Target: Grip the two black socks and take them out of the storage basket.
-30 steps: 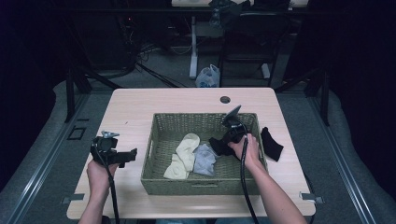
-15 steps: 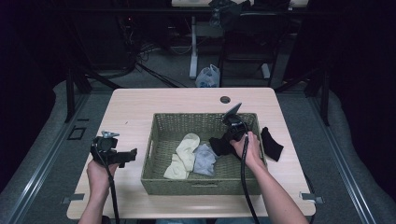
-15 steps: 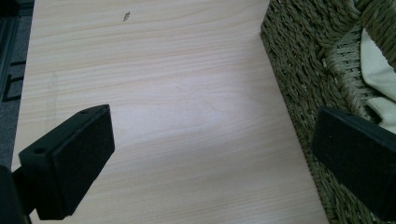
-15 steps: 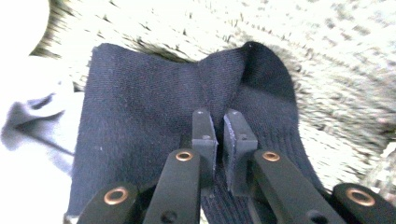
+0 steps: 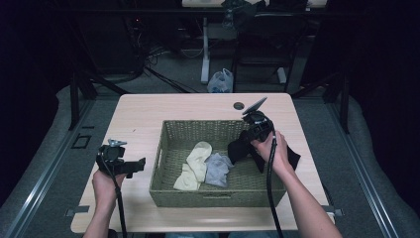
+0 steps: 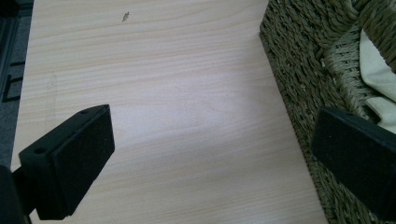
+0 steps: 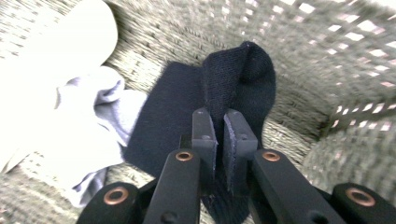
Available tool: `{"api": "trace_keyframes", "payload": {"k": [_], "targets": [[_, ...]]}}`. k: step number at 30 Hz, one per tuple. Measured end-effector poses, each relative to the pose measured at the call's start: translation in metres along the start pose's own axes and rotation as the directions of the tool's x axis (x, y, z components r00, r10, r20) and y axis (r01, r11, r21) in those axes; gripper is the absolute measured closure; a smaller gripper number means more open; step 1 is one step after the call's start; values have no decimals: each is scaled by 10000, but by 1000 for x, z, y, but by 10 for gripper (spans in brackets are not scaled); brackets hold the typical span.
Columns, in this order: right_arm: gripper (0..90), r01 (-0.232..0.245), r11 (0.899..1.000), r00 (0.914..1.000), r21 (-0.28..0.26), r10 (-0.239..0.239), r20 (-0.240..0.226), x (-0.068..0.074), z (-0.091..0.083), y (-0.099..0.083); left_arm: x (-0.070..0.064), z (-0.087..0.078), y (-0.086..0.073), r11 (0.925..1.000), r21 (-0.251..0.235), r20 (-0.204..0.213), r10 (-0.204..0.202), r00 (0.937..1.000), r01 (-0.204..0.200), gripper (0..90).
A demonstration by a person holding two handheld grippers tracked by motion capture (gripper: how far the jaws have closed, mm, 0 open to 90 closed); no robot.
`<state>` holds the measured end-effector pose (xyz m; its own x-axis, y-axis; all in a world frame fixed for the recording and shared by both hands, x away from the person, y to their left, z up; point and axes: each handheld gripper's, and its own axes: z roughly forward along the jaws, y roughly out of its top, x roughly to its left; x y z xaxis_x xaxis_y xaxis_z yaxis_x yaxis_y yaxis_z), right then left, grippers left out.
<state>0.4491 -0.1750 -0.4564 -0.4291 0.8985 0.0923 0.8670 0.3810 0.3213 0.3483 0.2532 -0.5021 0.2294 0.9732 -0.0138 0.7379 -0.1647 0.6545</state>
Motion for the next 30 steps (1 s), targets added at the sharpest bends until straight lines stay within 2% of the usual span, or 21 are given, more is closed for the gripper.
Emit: {"api": "trace_keyframes", "payload": {"k": [2, 3, 5, 13, 26, 30], "targets": [[847, -8, 9998, 10000, -206, 7, -61, 0, -10, 0, 0, 0, 0, 10000, 1, -1, -4, 10000, 4, 0], [847, 86, 9994, 9998, -340, -92, -180, 0, -21, 0, 0, 0, 0, 10000, 7, 3, -3, 10000, 3, 0], [847, 128, 9990, 9998, -424, -135, -143, 0, -25, 0, 0, 0, 0, 10000, 24, 11, -1, 10000, 1, 0], [846, 556, 9949, 9982, -847, -574, -187, 7, -62, 3, 0, 0, 0, 10000, 11, 14, 9, 10000, -9, 0], [844, 1113, 9843, 9932, -1368, -1149, -185, 14, -100, 16, 0, 0, 0, 10000, -7, 15, -40, 10000, 40, 0], [843, 1076, 9808, 9934, -1625, -1126, -218, 15, -110, 19, 0, 0, 0, 10000, -2, 16, -33, 10000, 33, 0]]}}
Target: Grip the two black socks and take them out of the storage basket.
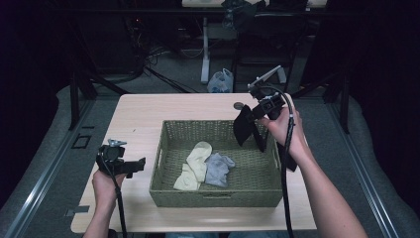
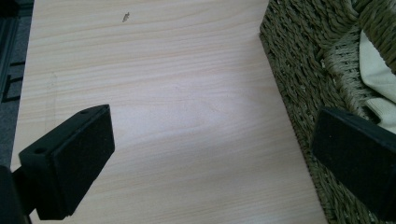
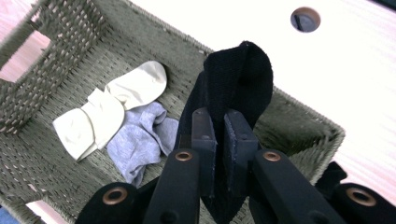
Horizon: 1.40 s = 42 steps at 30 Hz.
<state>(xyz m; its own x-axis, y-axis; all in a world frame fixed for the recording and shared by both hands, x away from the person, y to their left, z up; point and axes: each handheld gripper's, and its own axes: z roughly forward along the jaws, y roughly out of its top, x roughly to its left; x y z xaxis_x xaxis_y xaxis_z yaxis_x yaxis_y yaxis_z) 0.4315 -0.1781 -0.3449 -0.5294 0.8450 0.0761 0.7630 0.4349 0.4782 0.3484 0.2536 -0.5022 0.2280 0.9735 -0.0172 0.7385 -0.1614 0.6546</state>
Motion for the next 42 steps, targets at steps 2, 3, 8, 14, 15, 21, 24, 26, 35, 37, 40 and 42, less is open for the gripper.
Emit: {"api": "trace_keyframes", "payload": {"k": [2, 3, 8, 14, 15, 21, 24, 26, 35, 37, 40, 42], "targets": [[843, -1, 10000, 10000, -87, 1, -3, -1, -5, 2, 0, 0, 0, 10000, -7, -1, -9, 10000, 9, 0], [843, 29, 9999, 10000, -147, -29, -10, -1, -7, 3, 0, 0, 0, 10000, -19, -10, -6, 10000, 6, 0], [842, 50, 9991, 10000, -420, -48, 62, -4, -20, 6, 0, 0, 0, 10000, -11, -13, -8, 10000, 8, 0], [842, -22, 9975, 9998, -701, 37, 208, -12, -33, 7, 0, 0, 0, 10000, 3, -9, 3, 10000, -3, 0], [842, -84, 9972, 9997, -737, 102, 233, -14, -35, 7, 0, 0, 0, 10000, 3, -6, 5, 10000, -5, 0], [841, -423, 9940, 9980, -1013, 469, 435, -30, -49, 0, 0, 0, 0, 10000, -6, -25, -10, 10000, 10, 0], [842, -620, 9908, 9962, -1200, 687, 526, -40, -57, -7, 0, 0, 0, 10000, -7, -28, -16, 10000, 16, 0], [841, -815, 9871, 9945, -1379, 897, 545, -47, -62, -12, 0, 0, 0, 10000, -15, -36, -14, 10000, 13, 0], [841, -1561, 9727, 9803, -1719, 1738, 935, -80, -83, -38, 0, 0, 0, 10000, -20, -34, -4, 10000, 4, 0], [841, -1666, 9701, 9764, -1766, 1873, 1075, -87, -85, -44, -1, 0, 0, 10000, -19, -32, -7, 10000, 7, 0], [841, -1900, 9664, 9684, -1728, 2134, 1287, -98, -86, -54, -1, 0, 0, 10000, -23, -47, -20, 10000, 20, 0], [841, -2047, 9635, 9639, -1728, 2291, 1358, -103, -85, -60, -1, 0, 0, 10000, -26, -47, -9, 10000, 9, 0]]}}
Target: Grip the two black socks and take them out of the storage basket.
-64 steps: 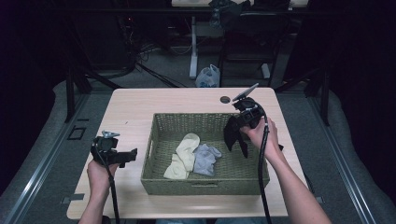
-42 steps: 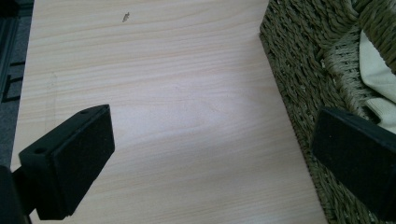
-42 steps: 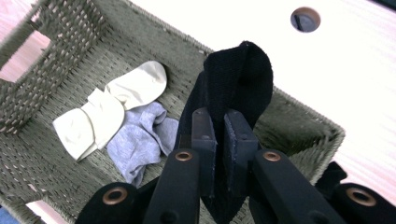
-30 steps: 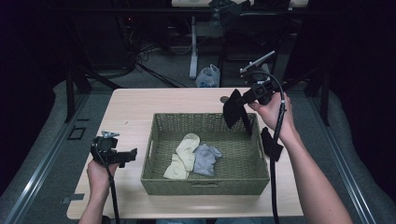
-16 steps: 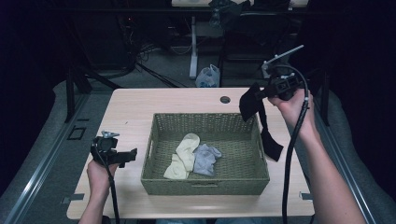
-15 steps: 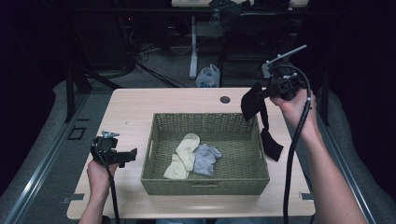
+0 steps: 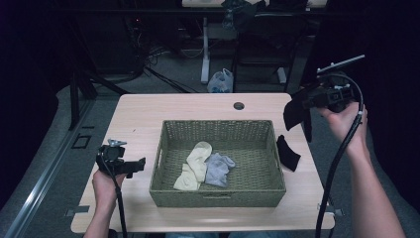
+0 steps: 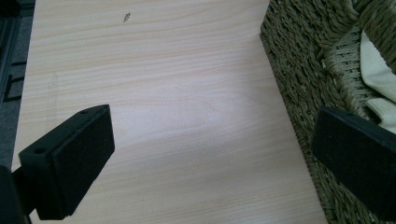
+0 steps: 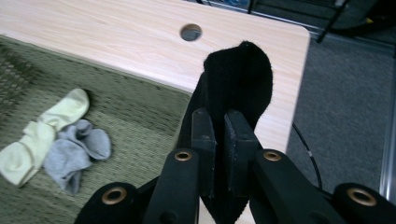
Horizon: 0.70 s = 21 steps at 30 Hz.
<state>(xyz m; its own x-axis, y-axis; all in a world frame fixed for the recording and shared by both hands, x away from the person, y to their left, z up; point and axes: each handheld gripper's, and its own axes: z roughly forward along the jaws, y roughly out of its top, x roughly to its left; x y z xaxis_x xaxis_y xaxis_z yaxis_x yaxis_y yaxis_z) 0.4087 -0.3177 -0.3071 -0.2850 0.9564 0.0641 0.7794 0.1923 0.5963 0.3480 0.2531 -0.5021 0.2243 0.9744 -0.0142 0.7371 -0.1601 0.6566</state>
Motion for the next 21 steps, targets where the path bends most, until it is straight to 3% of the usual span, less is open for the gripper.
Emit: {"api": "trace_keyframes", "payload": {"k": [9, 21], "targets": [[840, -494, 9977, 9983, 462, 479, 317, -24, 22, -25, 0, 0, 0, 10000, 21, 9, 14, 10000, -14, 0], [840, -928, 9886, 9953, 1183, 889, 384, -33, 70, -55, 0, 0, 0, 10000, 11, 2, -2, 10000, 2, 0]]}}
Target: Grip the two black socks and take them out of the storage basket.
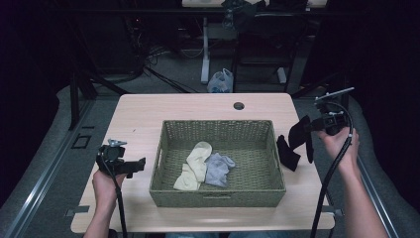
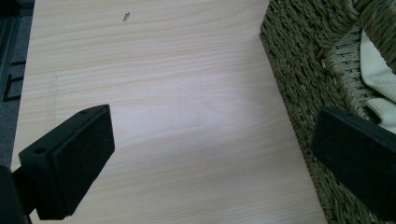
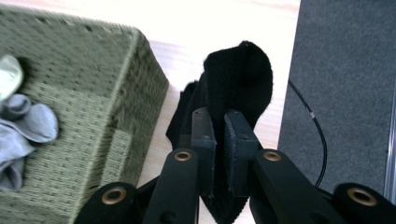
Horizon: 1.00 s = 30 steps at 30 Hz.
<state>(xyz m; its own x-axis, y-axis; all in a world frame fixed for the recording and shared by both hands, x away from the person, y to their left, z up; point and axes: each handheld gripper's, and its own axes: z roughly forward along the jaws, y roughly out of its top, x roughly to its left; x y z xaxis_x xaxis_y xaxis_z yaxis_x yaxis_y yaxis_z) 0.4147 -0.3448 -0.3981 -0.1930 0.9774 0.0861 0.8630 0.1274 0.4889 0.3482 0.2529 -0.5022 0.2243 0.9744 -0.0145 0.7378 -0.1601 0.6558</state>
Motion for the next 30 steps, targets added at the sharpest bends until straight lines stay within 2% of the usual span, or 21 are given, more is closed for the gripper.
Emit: {"api": "trace_keyframes", "payload": {"k": [1, 3, 6, 10, 18, 21, 22, 24, 27, 28, 29, 30], "targets": [[840, 16, 9999, 10000, 152, -17, 38, 0, 9, -3, 0, 0, 0, 10000, -8, 2, -23, 10000, 23, 0], [840, -15, 9998, 10000, 193, 14, 48, 1, 13, -5, 0, 0, 0, 10000, -6, -4, -16, 10000, 16, 0], [839, -114, 9988, 9999, 483, 112, 45, -1, 30, -11, 0, 0, 0, 10000, -13, -7, -14, 10000, 14, 0], [838, -253, 9951, 9996, 951, 267, -129, -3, 56, -20, 0, 0, 0, 10000, -9, -10, 1, 10000, -1, 0], [832, -460, 9852, 9975, 1650, 541, -455, -4, 92, -33, 0, 0, 0, 10000, -6, -16, 6, 10000, -6, 0], [818, -659, 9860, 9962, 1530, 738, -466, -2, 99, -37, 0, 0, 0, 10000, -10, -15, 1, 10000, -1, 0], [800, -473, 9845, 9965, 1690, 581, -595, -3, 99, -37, 0, 0, 0, 10000, -11, -17, -10, 10000, 10, 0], [729, -403, 9861, 9967, 1611, 510, -625, -2, 96, -36, 0, 0, 0, 10000, -7, -13, -7, 10000, 7, 0], [571, -208, 9903, 9970, 1371, 307, -709, 1, 86, -35, 0, 0, 0, 10000, -10, -6, -1, 10000, 1, 0], [475, 94, 9936, 9970, 1123, -7, -774, 3, 78, -34, 0, 0, 0, 10000, -8, -2, 3, 10000, -3, 0], [475, 94, 9936, 9970, 1123, -7, -774, 3, 78, -34, 0, 0, 0, 10000, -6, -3, 6, 10000, -6, 0], [430, 229, 9946, 9970, 1011, -152, -761, 3, 73, -35, 0, 0, 0, 10000, -8, -1, 1, 10000, -1, 0]]}}
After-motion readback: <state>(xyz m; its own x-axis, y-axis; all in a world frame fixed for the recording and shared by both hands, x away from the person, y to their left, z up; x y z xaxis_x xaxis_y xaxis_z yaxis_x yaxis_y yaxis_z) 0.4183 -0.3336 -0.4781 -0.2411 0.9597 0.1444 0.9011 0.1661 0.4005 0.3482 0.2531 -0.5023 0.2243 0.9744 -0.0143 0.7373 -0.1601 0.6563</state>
